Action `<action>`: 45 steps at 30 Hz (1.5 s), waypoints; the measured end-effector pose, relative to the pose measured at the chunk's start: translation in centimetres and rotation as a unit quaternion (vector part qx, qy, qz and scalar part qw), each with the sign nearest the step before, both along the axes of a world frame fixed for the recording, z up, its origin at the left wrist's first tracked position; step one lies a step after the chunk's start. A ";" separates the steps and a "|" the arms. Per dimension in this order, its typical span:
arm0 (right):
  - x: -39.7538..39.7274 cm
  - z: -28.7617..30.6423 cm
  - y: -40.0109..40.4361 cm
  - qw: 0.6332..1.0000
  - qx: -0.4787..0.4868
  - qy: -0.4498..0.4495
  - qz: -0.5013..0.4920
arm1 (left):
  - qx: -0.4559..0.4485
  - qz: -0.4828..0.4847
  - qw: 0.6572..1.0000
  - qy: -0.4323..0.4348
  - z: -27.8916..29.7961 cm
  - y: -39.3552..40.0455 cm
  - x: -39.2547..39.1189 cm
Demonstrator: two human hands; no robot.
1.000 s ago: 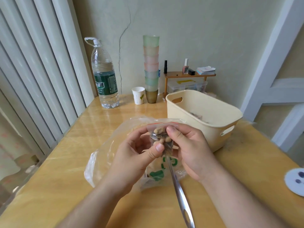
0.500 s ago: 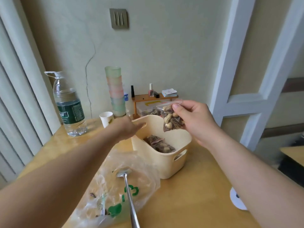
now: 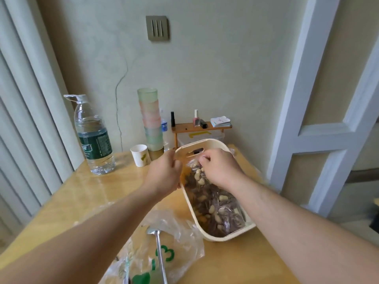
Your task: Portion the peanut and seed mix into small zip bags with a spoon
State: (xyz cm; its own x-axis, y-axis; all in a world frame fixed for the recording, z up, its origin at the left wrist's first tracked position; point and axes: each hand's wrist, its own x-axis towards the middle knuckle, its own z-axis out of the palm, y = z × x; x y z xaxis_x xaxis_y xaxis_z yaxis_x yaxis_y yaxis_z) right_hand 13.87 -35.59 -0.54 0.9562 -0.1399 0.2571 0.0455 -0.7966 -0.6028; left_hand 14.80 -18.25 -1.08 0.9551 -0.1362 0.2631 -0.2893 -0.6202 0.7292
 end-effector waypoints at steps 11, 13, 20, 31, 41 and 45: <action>0.6 -2.2 0.0 0.984 0.166 -0.024 -0.066 | -0.017 -0.035 0.999 -0.030 1.1 -1.1 -2.7; -0.3 -2.2 -0.5 0.991 0.121 -0.039 -0.035 | -0.027 -0.033 0.999 -0.014 1.0 -1.1 -2.2; -3.3 -1.9 0.3 0.972 -0.149 0.103 0.149 | -0.135 -0.013 0.983 0.120 -0.1 -1.1 1.1; -9.2 -2.2 1.7 0.964 -0.233 0.006 0.128 | 0.092 -0.021 0.990 0.101 -0.3 1.7 0.8; -11.3 -4.2 3.7 0.949 -0.234 -0.199 0.070 | 0.183 -0.164 0.940 -0.237 -2.0 6.5 -11.3; -15.8 -5.3 6.6 0.939 -0.200 -0.259 0.109 | 0.146 -0.132 0.951 -0.237 -4.2 8.5 -14.5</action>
